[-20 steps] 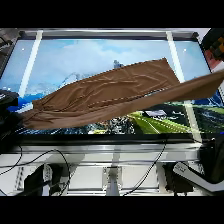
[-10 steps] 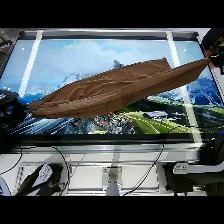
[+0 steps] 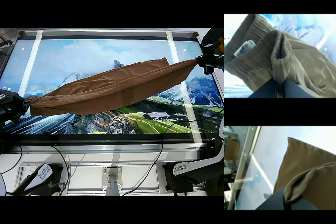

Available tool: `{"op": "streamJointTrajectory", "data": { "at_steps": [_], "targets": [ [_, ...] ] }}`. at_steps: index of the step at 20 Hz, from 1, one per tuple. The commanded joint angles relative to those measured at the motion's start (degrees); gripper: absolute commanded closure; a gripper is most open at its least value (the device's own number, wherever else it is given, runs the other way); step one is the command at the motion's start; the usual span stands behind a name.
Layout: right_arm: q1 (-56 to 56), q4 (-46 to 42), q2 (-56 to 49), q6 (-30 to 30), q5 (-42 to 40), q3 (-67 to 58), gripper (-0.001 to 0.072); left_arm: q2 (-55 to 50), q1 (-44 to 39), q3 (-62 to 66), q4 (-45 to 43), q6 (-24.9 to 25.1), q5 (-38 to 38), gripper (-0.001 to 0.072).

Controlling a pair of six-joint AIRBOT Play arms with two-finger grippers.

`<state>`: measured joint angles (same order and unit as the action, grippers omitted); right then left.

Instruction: Fold the clothes and pants, and hang the long-sleeved shirts on hangers.

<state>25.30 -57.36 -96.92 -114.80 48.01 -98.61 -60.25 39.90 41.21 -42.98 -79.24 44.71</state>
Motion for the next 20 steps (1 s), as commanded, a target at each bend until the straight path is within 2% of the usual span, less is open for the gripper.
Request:
{"op": "streamJointTrajectory", "data": {
  "at_steps": [1, 6, 11, 16, 20],
  "targets": [
    [-0.35, -0.92, -2.32, -3.23, -1.97, -1.55, 0.0702, -1.27, 0.02, 0.02, 1.36, 0.2, -1.49, 0.0691],
    [-1.7, -1.4, -5.81, -3.39, -1.9, -6.97, 0.0702, -4.11, -2.49, 0.04, 4.28, 0.22, -4.26, 0.0691],
    [-2.84, -2.16, -10.58, -6.38, -1.42, -13.31, 0.0702, -6.25, -4.24, 0.04, 8.44, 0.22, -7.65, 0.0691],
    [-3.93, -5.77, -12.5, -8.04, -1.2, -14.12, 0.0702, -7.96, -4.35, 0.07, 9.33, -0.04, -8.5, 0.0691],
    [-4.96, -6.58, -12.74, -13.75, -5.86, -14.23, 0.0702, -9.07, -4.48, 0.07, 19.32, 0.09, -12.83, 0.0691]
  ]
}}
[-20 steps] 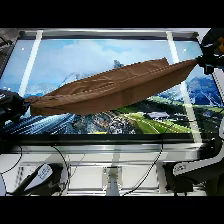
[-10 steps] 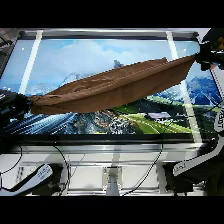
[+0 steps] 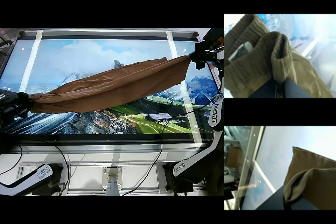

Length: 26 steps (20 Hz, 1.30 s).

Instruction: Fold the clothes and pants, and hang the long-sleeved shirts on hangers.

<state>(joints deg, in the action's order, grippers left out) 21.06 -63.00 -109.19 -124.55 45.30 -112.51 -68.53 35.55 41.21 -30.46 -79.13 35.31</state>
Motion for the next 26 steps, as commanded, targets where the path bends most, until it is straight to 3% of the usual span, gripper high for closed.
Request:
{"op": "streamJointTrajectory", "data": {
  "at_steps": [1, 5, 6, 7, 8, 10, 12, 14, 20, 24, 25, 26],
  "targets": [
    [-0.94, -0.07, -1.14, -5.84, -4.09, -0.92, 0.0701, -1.01, -0.22, 0.07, 9.64, 0.15, -5.49, 0.0691],
    [-2.91, 10.4, -6.82, -4.87, -12.39, -5.81, 0.0666, -1.73, -0.22, 0.07, 21.31, 0.15, -13.79, 0.0658],
    [-3.76, 11.74, -8.07, -4.52, -15.06, -6.38, 0.0541, -1.95, -0.22, 0.09, 22.69, 0.13, -15.52, 0.0554],
    [-4.44, 11.82, -8.76, -3.91, -16.39, -6.36, 0.048, -2.32, -0.2, 0.09, 23.26, 0.13, -16.68, 0.0464],
    [-4.76, 11.69, -9.35, -2.97, -16.92, -6.36, 0.0478, -2.89, -0.22, 0.09, 23.28, 0.11, -16.72, 0.0347],
    [-5.03, 11.78, -10.23, -1.14, -16.76, -6.36, 0.0319, -4.2, -0.61, 0.09, 23.26, 0.13, -16.68, 0.0328],
    [-5.03, 11.82, -10.14, 2.62, -16.48, -6.36, 0.0319, -5.55, -1.18, 0.11, 23.28, 0.13, -16.76, 0.0327],
    [-5.03, 11.87, -10.1, 3.28, -15.85, -6.36, 0.0319, -6.84, -1.49, 0.46, 23.26, 0.13, -16.7, 0.0286],
    [-5.03, 12.7, -9.94, 8.04, -10.71, -6.43, 0.032, -7.28, -1.53, 6.6, 23.26, 2.14, -16.65, 0.027],
    [-5.01, 13.75, -8.92, 9.88, -10.4, -6.43, 0.0337, -7.23, -1.53, 9.7, 23.28, 2.14, -11.39, 0.0274],
    [-4.81, 13.75, -8.48, 9.88, -10.29, -6.43, 0.0402, -7.23, -1.53, 10.05, 23.26, 2.21, -9.27, 0.0281],
    [-4.61, 13.73, -7.96, 9.92, -9.84, -6.4, 0.0574, -7.23, -1.53, 10.19, 23.23, 2.32, -7.45, 0.0356]
  ]
}}
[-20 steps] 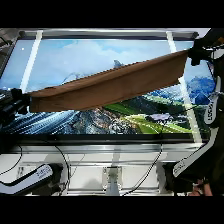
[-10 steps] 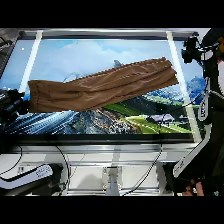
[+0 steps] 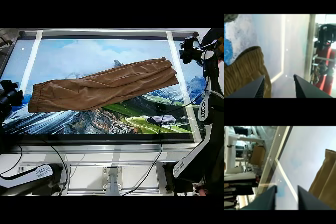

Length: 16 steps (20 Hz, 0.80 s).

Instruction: Fold the clothes and pants, and hang the long-sleeved shirts on hangers.

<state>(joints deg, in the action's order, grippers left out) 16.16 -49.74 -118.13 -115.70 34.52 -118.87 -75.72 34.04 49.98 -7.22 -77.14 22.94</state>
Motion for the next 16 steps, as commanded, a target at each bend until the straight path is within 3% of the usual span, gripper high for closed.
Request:
{"op": "streamJointTrajectory", "data": {
  "at_steps": [1, 2, 3, 7, 8, 10, 11, 12, 13, 15, 16],
  "targets": [
    [0.37, 0.37, 1.49, 1.57, 1.66, -0.04, 0.0699, -0.04, -0.13, 1.42, 0.04, 0.68, 7.23, 0.0496],
    [0.59, 0.5, 1.97, 2.6, 2.71, -0.04, 0.0697, -0.04, -0.13, 1.42, 0.04, 1.75, 9.88, 0.0639],
    [0.61, 0.39, 2.47, 2.97, 5.29, -0.04, 0.0698, -0.04, -0.15, 1.44, 0.09, 3.74, 12.24, 0.0691],
    [-0.74, -1.09, 3.1, 8.09, 22.91, 0.02, 0.0698, 3.45, -3.32, 1.44, 0.0, 22.58, 15.1, 0.0693],
    [-1.57, -5.73, 3.1, 8.26, 24.28, 0.02, 0.0699, 4.85, -4.72, 1.44, -0.02, 25.77, 15.1, 0.0694],
    [-2.03, -15.34, 3.1, 2.34, 24.65, 0.42, 0.0697, 7.26, -7.23, 1.44, -0.33, 27.52, 15.1, 0.0693],
    [-1.75, -17.31, 3.08, 1.07, 24.68, 0.94, 0.0676, 8.31, -8.28, 1.44, -0.94, 27.52, 15.1, 0.0693],
    [-1.18, -18.01, 3.06, 1.07, 25.38, 1.57, 0.0497, 9.05, -9.16, 1.44, -1.86, 27.52, 15.13, 0.0693],
    [-0.44, -18.08, 2.99, 0.57, 27.12, 2.1, 0.0262, 9.66, -9.94, 1.44, -3.28, 27.5, 15.56, 0.0692],
    [2.23, -17.9, 2.93, -1.88, 32.54, 3.54, 0.0284, 10.29, -11.19, 1.44, -4.79, 27.47, 16.7, 0.0692],
    [4.17, -17.09, 2.93, -1.09, 35.52, 4.17, 0.0382, 10.38, -11.58, 1.44, -4.74, 27.47, 17.31, 0.0692]
  ]
}}
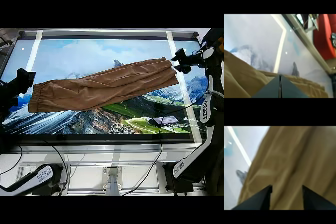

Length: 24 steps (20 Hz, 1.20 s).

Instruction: Fold the clothes and pants, and hang the long-sleeved shirts on hangers.

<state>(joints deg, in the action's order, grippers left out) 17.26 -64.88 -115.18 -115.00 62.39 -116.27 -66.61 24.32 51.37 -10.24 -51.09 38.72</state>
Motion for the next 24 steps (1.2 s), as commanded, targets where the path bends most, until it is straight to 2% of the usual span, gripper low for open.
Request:
{"op": "streamJointTrajectory", "data": {
  "at_steps": [1, 4, 6, 8, 9, 11, 14, 17, 20, 24],
  "targets": [
    [5.09, -0.46, -0.09, 0.79, 10.29, 1.73, 0.0383, 1.25, -2.25, 0.04, -1.75, 1.42, 2.23, 0.0692],
    [12.72, 11.28, -1.46, 9.53, 22.53, 1.7, 0.0361, 1.25, -2.47, 0.04, -1.73, 1.42, 4.31, 0.0692],
    [16.13, 13.86, -3.02, 11.23, 32.13, 1.88, 0.0299, 1.25, -2.51, 0.04, -1.73, 1.42, 6.05, 0.0692],
    [16.41, 13.73, -4.2, 13.51, 35.32, 2.47, 0.0217, 1.25, -2.54, 0.04, -1.73, 1.42, 8.04, 0.0692],
    [15.85, 13.75, -4.79, 13.9, 34.75, 2.54, 0.0211, 1.25, -2.56, 0.04, -1.73, 1.42, 9.05, 0.0692],
    [14.14, 14.01, -6.05, 14.69, 32.15, 2.51, 0.0121, 1.25, -2.56, 0.04, -1.73, 1.42, 11.15, 0.0692],
    [11.32, 14.36, -8.74, 15.41, 29.83, 2.51, 0.0089, 1.25, -2.56, 0.04, -1.73, 1.42, 13.03, 0.0691],
    [9.31, 16.9, -11.21, 16.17, 26.23, 2.51, 0.0089, 1.25, -2.56, 0.04, -1.73, 1.42, 13.2, 0.0692],
    [7.8, 20.55, -12.11, 16.11, 19.06, 2.51, 0.0089, 1.25, -2.56, 0.04, -1.73, 1.42, 13.22, 0.0692],
    [6.45, 21.2, -12.15, 14.12, 10.69, 2.54, 0.0089, 1.25, -2.56, 0.04, -1.73, 1.42, 13.22, 0.0691]
  ]
}}
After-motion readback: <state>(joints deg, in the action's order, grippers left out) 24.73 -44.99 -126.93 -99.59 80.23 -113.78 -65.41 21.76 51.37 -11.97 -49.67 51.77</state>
